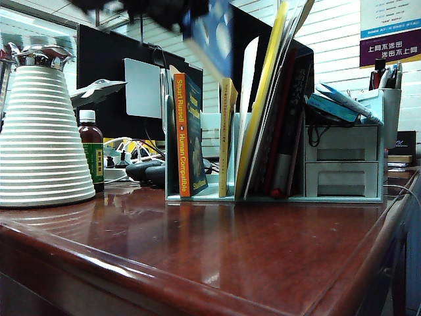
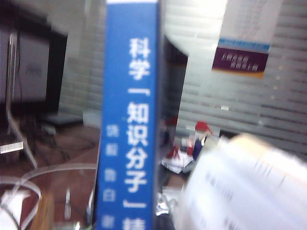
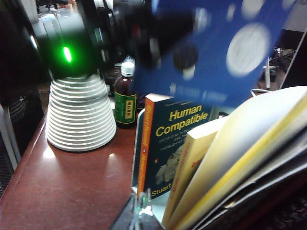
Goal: Pick up the blue book and put it on the bookshelf.
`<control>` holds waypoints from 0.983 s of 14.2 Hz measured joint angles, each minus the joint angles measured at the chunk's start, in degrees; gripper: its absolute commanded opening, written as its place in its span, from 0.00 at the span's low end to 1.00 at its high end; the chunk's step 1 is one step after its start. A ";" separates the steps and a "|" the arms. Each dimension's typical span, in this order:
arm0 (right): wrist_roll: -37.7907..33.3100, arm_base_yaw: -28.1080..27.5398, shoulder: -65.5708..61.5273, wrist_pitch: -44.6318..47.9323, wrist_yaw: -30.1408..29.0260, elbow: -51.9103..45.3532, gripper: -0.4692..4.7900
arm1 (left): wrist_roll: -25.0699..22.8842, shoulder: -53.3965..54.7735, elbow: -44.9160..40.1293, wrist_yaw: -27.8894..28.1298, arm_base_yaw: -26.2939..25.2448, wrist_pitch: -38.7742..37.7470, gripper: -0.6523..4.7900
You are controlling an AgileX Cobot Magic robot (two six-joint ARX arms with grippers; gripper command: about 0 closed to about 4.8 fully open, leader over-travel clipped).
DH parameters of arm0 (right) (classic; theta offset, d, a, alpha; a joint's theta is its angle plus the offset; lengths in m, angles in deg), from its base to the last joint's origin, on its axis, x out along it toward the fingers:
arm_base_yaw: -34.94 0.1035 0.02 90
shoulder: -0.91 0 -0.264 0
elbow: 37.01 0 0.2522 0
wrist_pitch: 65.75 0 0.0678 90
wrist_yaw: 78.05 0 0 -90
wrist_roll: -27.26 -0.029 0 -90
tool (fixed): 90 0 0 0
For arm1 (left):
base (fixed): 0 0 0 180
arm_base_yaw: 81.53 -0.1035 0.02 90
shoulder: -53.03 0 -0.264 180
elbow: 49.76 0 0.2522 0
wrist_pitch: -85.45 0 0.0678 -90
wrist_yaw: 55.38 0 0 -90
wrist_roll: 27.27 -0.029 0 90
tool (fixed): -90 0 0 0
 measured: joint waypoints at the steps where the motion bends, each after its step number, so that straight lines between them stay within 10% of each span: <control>1: 0.00 -0.02 0.00 0.00 0.00 0.00 0.09 | -0.59 -0.02 0.96 0.22 0.00 -0.94 0.11; 14: -1.46 -0.02 0.00 1.05 -1.46 0.00 0.09 | 2.93 1.90 0.87 9.55 0.00 0.39 0.11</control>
